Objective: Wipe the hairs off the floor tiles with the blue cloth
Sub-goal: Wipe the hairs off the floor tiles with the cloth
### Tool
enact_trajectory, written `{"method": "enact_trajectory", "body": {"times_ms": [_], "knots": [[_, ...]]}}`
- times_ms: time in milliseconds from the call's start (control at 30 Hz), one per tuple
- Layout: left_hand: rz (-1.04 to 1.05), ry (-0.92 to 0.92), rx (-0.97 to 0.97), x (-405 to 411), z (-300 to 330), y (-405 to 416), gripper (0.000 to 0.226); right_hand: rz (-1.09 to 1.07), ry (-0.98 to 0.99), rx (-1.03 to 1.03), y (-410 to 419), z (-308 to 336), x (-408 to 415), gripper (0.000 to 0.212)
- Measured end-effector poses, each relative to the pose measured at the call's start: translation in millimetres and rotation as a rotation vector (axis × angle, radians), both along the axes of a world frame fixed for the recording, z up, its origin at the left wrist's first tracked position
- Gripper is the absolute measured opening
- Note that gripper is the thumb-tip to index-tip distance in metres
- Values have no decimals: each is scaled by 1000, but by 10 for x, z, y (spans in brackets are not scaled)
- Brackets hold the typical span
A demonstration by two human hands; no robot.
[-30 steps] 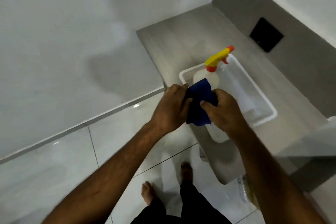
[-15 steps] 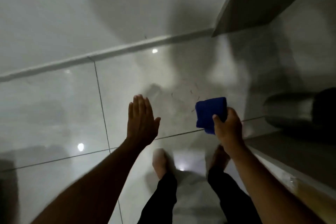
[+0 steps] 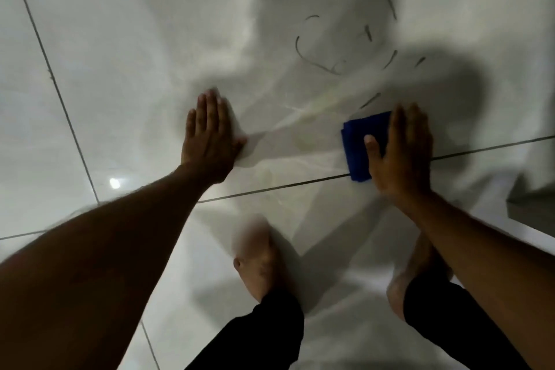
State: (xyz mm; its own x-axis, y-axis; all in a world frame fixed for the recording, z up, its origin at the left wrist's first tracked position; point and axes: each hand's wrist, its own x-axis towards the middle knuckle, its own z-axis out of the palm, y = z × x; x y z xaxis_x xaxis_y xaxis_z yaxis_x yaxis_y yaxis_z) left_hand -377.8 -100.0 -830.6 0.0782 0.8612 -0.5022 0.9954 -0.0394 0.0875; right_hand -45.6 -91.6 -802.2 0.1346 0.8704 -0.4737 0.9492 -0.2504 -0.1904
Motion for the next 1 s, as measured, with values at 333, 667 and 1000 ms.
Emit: {"method": "enact_trajectory", "body": {"times_ms": [333, 667, 1000], "knots": [[-41, -62, 99, -155, -262, -41, 81, 752, 145, 190, -777, -498, -1493, 71], [-26, -37, 99, -111, -252, -47, 82, 175, -120, 309, -82, -575, -808, 70], [29, -32, 216, 12, -118, 277, 77, 824, 38, 386, 831, -624, 107, 67]]}}
